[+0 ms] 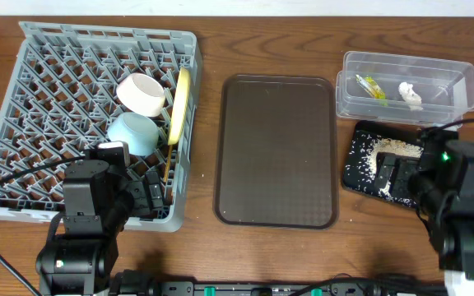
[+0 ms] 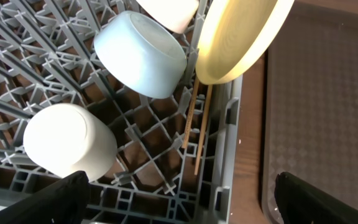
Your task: Sort waste into correct bins and load items into the dishwasher
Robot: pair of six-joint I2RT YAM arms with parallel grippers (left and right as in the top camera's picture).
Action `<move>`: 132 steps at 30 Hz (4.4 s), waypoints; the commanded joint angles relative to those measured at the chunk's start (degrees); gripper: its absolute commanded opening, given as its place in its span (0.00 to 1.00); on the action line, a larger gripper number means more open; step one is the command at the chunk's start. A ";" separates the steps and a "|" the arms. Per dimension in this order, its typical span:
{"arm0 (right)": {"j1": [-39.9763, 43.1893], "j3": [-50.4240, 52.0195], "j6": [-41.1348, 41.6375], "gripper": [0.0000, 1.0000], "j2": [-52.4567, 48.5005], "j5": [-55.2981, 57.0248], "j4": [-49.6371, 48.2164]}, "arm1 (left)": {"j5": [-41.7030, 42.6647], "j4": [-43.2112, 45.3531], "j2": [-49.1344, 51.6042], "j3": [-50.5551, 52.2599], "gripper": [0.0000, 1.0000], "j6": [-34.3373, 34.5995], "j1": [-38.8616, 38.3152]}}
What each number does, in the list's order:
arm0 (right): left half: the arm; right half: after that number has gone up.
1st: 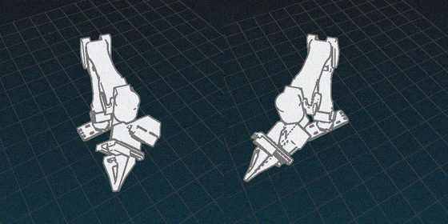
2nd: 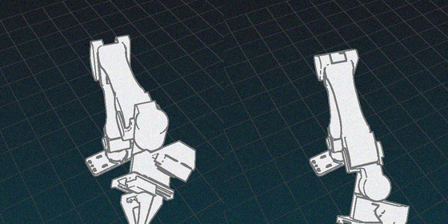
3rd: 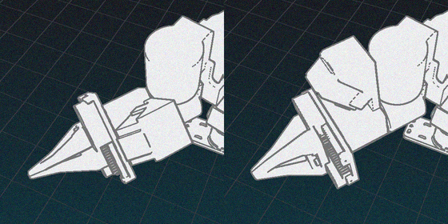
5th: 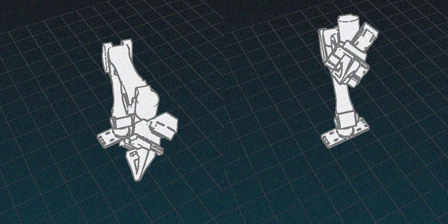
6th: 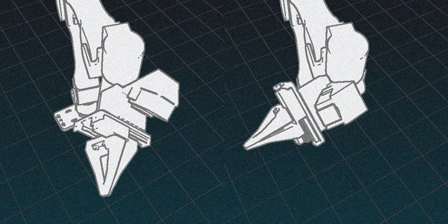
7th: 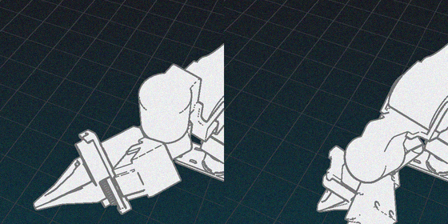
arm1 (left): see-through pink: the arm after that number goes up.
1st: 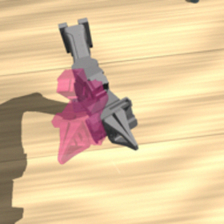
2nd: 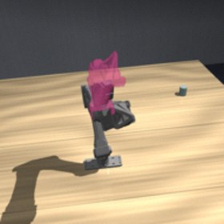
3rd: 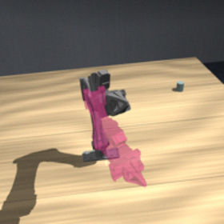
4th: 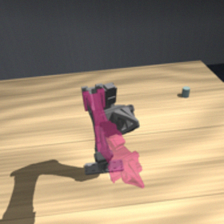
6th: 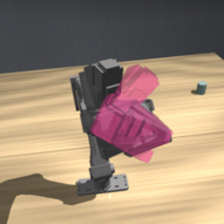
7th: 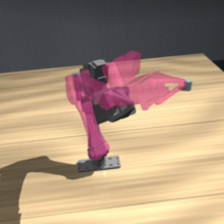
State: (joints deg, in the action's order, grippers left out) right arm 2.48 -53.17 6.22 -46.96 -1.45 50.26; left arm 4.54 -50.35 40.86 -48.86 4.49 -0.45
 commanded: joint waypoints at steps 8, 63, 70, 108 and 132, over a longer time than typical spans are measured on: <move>-3.74 27.06 -2.23 0.99 26.32 1.22 -32.06 | 0.15 0.07 -0.02 0.17 0.96 0.50 -0.02; -4.59 52.85 -4.15 0.99 46.62 2.32 -46.01 | 0.15 0.00 -1.79 0.17 0.97 0.50 -0.28; -4.59 52.85 -4.15 0.99 46.62 2.32 -46.01 | -0.28 1.44 -12.61 6.84 0.97 0.48 1.18; -4.59 52.85 -4.15 0.99 46.62 2.32 -46.01 | -0.31 46.66 -40.52 48.63 0.97 -2.75 4.28; -4.59 52.85 -4.15 0.99 46.62 2.32 -45.99 | -0.31 46.69 -40.52 48.63 0.97 -2.75 4.28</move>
State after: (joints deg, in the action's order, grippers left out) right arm -1.58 -0.36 2.70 -0.69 0.47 4.01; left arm 3.86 -1.04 0.62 -0.69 2.70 3.66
